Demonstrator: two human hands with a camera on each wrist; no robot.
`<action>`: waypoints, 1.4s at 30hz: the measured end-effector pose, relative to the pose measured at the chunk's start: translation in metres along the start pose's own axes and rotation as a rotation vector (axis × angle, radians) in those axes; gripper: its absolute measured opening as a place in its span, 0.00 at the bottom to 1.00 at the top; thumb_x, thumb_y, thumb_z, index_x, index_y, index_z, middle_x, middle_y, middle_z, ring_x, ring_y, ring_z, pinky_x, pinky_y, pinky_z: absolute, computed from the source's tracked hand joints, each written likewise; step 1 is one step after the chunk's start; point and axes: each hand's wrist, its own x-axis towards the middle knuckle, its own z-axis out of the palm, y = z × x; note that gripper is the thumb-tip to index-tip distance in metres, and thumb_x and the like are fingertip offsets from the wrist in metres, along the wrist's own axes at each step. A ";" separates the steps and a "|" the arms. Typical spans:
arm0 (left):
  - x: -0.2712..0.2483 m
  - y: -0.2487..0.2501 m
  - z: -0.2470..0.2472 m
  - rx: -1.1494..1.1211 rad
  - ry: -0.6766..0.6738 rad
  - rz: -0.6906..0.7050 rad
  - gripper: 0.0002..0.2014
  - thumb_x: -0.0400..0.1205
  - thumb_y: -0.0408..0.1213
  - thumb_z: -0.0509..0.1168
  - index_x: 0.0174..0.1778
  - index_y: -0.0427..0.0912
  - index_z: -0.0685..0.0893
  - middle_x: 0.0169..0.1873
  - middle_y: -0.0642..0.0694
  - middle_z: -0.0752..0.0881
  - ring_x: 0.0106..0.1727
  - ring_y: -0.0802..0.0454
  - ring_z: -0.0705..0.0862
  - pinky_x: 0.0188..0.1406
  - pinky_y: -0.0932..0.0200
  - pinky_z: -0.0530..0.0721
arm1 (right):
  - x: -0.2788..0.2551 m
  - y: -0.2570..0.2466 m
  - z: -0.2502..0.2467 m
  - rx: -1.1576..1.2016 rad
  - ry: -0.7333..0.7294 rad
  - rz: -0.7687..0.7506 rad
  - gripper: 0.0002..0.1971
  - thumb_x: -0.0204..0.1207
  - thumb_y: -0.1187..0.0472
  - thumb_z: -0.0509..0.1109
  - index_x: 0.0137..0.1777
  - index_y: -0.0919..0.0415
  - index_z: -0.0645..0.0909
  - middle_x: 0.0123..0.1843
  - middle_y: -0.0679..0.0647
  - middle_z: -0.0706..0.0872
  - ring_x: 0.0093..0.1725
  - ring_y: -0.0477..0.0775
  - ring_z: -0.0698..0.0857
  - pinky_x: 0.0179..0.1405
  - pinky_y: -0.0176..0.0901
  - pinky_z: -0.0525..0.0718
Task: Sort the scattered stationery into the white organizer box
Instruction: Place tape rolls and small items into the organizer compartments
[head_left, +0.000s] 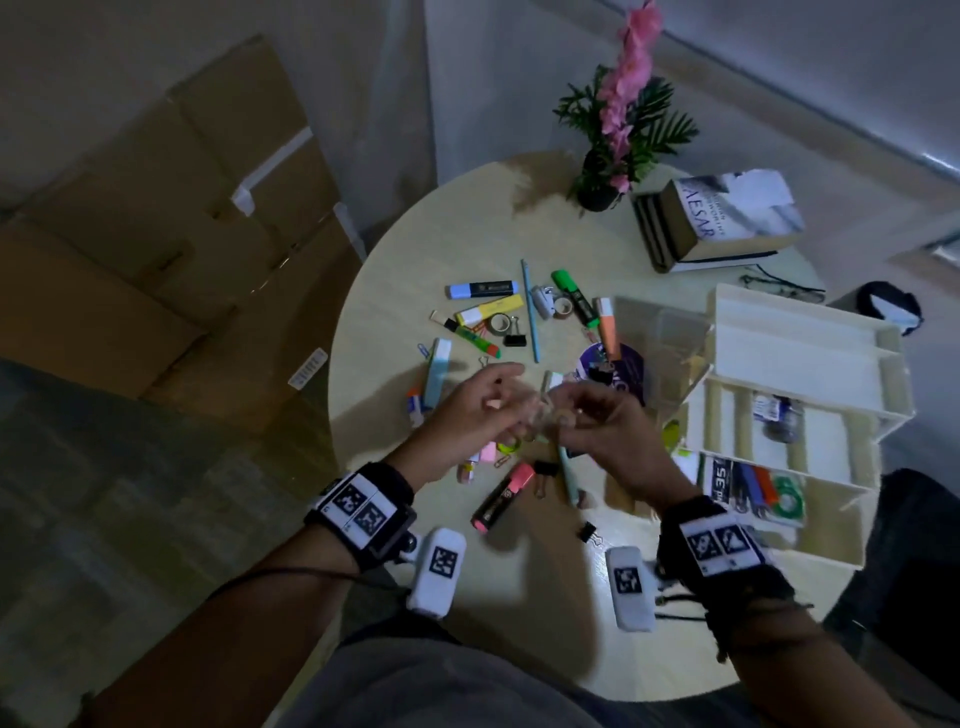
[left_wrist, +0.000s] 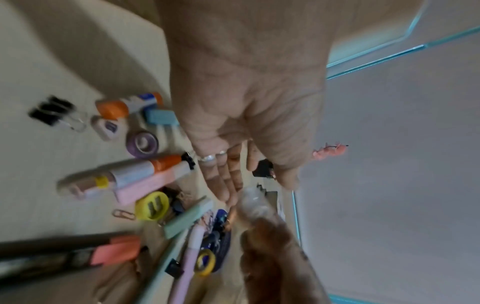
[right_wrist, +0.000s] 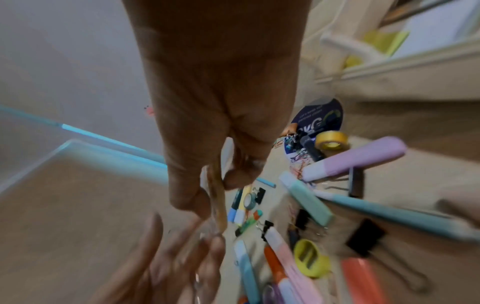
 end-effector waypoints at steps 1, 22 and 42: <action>0.003 0.003 0.006 0.073 -0.074 0.006 0.23 0.87 0.40 0.73 0.78 0.49 0.79 0.64 0.45 0.89 0.53 0.48 0.93 0.51 0.52 0.93 | -0.008 0.004 -0.002 0.053 -0.033 0.043 0.15 0.70 0.81 0.81 0.56 0.72 0.88 0.45 0.55 0.93 0.39 0.42 0.88 0.38 0.33 0.85; 0.031 -0.001 0.065 0.311 -0.237 0.058 0.19 0.77 0.37 0.83 0.61 0.48 0.87 0.52 0.53 0.92 0.44 0.65 0.88 0.47 0.63 0.86 | -0.042 0.019 -0.017 0.335 0.430 0.210 0.06 0.79 0.67 0.80 0.50 0.64 0.86 0.50 0.68 0.93 0.45 0.60 0.91 0.46 0.49 0.90; 0.127 0.000 0.121 1.189 0.162 0.019 0.12 0.80 0.46 0.76 0.51 0.40 0.88 0.48 0.39 0.92 0.48 0.39 0.90 0.40 0.52 0.84 | -0.120 0.048 -0.087 -0.063 0.358 0.305 0.06 0.85 0.58 0.76 0.54 0.62 0.87 0.41 0.61 0.94 0.37 0.53 0.89 0.41 0.47 0.87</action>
